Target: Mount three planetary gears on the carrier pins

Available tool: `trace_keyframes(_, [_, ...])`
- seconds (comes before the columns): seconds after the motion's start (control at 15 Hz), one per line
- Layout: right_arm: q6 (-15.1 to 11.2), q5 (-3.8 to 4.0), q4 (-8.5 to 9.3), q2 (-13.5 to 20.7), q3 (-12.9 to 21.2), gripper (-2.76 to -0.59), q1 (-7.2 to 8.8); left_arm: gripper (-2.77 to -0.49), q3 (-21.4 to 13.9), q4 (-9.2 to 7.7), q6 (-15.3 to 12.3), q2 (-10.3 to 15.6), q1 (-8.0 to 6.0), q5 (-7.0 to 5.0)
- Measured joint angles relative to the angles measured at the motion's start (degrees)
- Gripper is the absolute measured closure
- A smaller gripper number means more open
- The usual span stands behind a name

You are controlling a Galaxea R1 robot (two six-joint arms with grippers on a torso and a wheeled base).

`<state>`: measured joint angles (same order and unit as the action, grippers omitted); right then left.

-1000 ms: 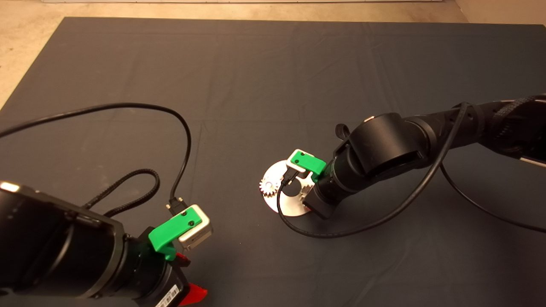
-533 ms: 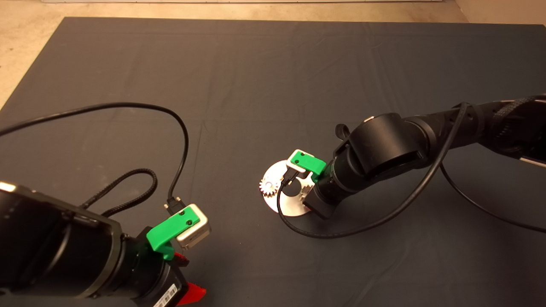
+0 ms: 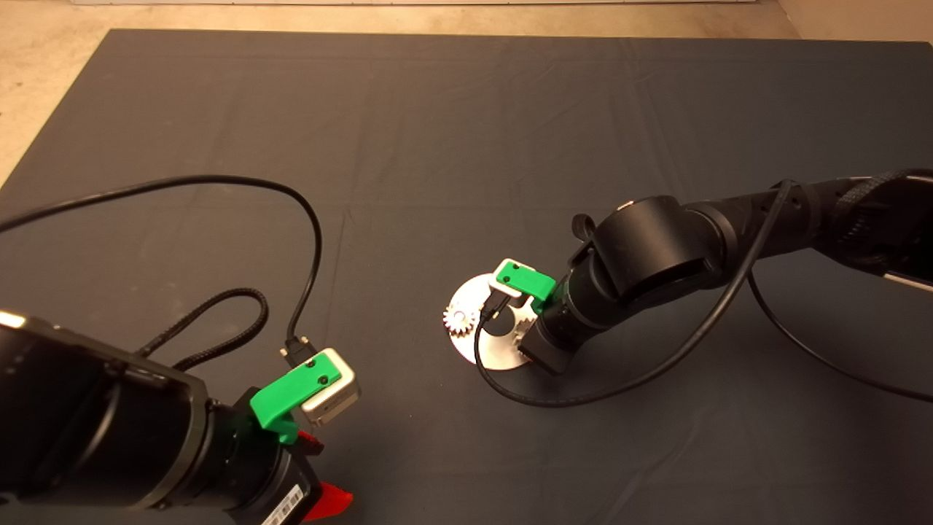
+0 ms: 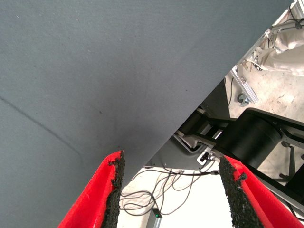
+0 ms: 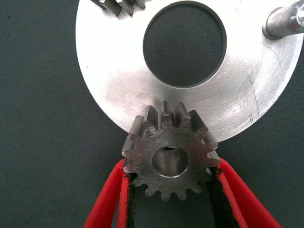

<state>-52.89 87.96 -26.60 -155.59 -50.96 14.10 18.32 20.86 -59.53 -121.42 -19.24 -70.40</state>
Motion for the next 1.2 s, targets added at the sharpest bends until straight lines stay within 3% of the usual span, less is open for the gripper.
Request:
trace_keyframes(0.47, [0.6,-0.02,-0.02,-0.06,-0.09,-0.88,-0.24,-1.33,0.0,0.13,-0.01,0.09,0.0,0.04])
trace_keyframes(0.8, [0.76,0.55,0.04,-1.0,-0.11,-0.88,-0.33,-1.33,0.0,0.3,0.0,0.83,0.0,0.17])
trace_keyframes(1.2, [0.76,0.39,0.09,-1.37,-0.11,-0.88,-0.44,-1.33,0.0,0.34,-0.01,1.44,0.0,1.28])
